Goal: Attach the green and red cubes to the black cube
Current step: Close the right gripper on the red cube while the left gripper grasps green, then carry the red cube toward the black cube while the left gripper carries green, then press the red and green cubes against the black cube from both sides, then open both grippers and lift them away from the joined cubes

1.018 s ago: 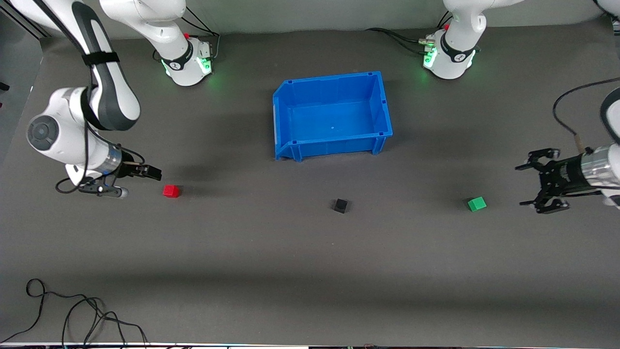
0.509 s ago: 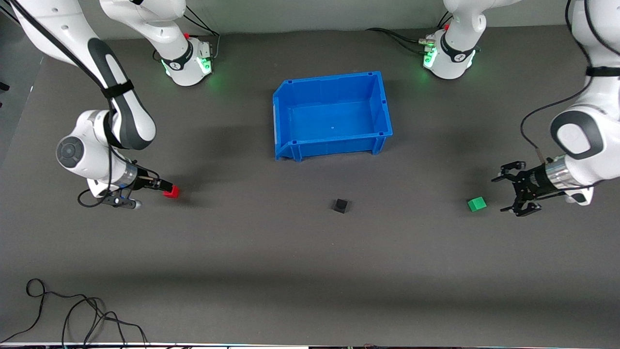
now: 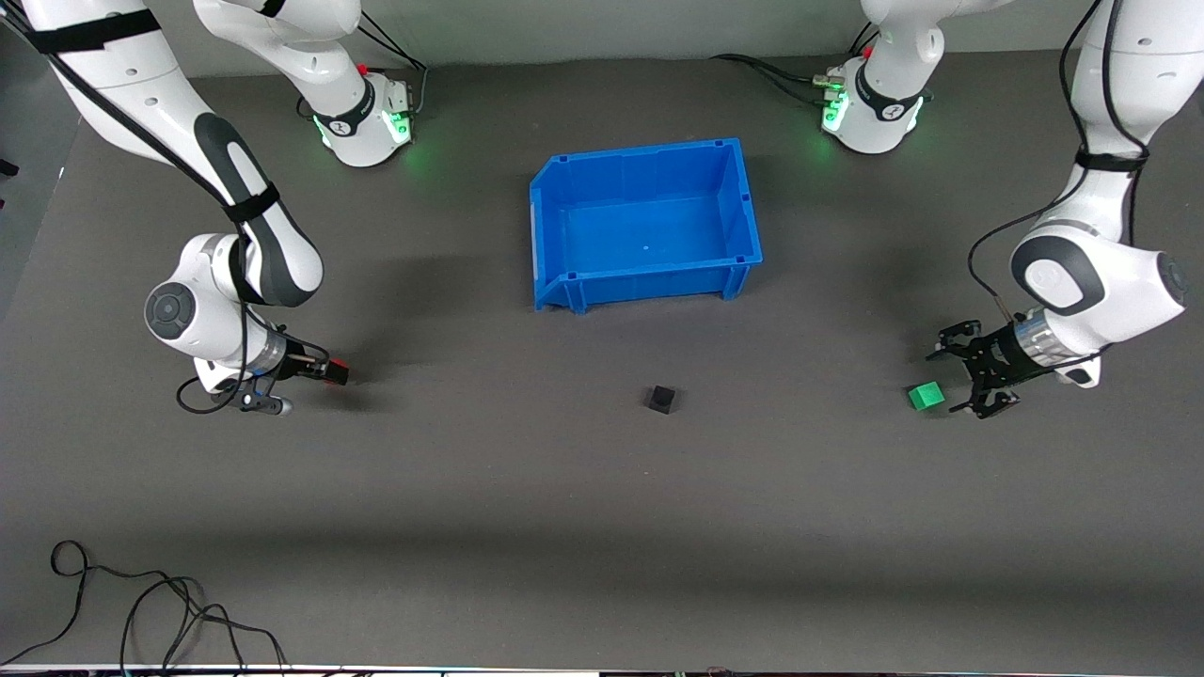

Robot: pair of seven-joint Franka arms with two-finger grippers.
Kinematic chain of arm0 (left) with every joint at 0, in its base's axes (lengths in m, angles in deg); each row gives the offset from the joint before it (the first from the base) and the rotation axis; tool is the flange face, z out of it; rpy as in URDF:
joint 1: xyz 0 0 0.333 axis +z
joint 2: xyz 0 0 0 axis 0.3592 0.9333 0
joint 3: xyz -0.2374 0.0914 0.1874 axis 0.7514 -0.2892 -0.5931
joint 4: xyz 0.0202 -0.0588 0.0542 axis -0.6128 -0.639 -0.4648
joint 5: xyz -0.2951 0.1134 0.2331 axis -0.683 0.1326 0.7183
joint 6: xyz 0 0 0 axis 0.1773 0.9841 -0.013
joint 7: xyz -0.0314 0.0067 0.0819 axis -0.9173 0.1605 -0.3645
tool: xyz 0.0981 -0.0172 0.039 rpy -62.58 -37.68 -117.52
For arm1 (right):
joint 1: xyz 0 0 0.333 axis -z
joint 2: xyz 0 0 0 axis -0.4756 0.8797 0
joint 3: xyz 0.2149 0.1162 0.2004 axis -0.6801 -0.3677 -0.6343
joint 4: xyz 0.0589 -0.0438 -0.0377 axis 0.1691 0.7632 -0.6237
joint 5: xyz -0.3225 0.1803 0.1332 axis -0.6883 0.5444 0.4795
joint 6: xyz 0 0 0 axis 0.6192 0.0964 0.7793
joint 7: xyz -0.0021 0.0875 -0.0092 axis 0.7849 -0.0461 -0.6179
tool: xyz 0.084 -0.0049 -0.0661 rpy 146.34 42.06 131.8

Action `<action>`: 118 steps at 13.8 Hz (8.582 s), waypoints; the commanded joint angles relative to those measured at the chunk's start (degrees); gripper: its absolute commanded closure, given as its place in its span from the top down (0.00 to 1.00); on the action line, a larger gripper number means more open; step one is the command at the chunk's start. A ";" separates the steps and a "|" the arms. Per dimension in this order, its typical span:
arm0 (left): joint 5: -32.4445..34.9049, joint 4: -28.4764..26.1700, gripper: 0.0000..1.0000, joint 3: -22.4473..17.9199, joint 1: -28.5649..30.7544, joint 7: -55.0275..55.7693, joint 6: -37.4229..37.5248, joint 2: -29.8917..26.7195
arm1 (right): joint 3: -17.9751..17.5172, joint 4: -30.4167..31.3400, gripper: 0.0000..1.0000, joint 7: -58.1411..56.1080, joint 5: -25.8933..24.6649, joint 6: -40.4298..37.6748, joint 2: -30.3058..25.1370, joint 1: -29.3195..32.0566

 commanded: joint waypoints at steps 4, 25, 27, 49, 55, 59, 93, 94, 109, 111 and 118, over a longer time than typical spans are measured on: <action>-5.94 -0.77 1.00 -0.37 -1.08 -4.64 -3.24 1.76 | 0.01 -0.32 0.88 0.73 0.68 3.77 2.54 -0.59; -1.64 14.96 0.26 -0.37 -11.00 -4.11 6.78 2.55 | -0.25 -0.41 0.59 0.73 1.74 4.65 3.42 -1.73; -1.64 16.80 0.26 -0.46 -14.07 -4.02 6.60 4.04 | -0.25 -0.41 0.59 0.82 1.74 4.74 3.51 -1.73; 2.41 19.97 0.26 -0.55 -22.44 5.37 3.61 10.81 | -1.31 -17.43 0.00 68.60 1.83 2.81 11.40 -18.67; 2.41 19.97 0.26 -0.63 -25.94 10.65 0.72 12.31 | -1.31 -36.86 0.00 95.79 1.83 -4.40 21.08 -27.30; 2.41 20.06 0.26 -0.63 -28.32 14.42 0.45 12.49 | -1.31 -40.04 0.00 107.22 1.83 -4.49 22.67 -30.82; 6.63 31.75 0.26 -0.46 -39.05 27.17 -0.08 20.74 | -0.96 -63.25 0.00 138.90 -0.37 -24.26 35.68 -41.01; 6.54 31.84 0.26 -0.46 -39.31 27.53 -0.08 20.83 | -0.96 -63.25 0.00 138.90 -0.37 -24.18 35.68 -41.02; 6.80 32.01 1.00 -0.72 -40.89 32.19 1.94 20.40 | -0.78 -66.24 0.00 138.28 -0.28 -19.96 38.58 -40.14; 6.89 32.01 1.00 -1.07 -40.28 32.01 1.94 20.31 | -0.78 -66.24 0.00 138.02 -0.28 -19.96 38.49 -40.14; 12.15 31.84 1.00 -8.36 -35.81 27.64 11.06 16.71 | -0.69 -66.15 0.99 124.42 -0.46 -19.96 37.35 -40.84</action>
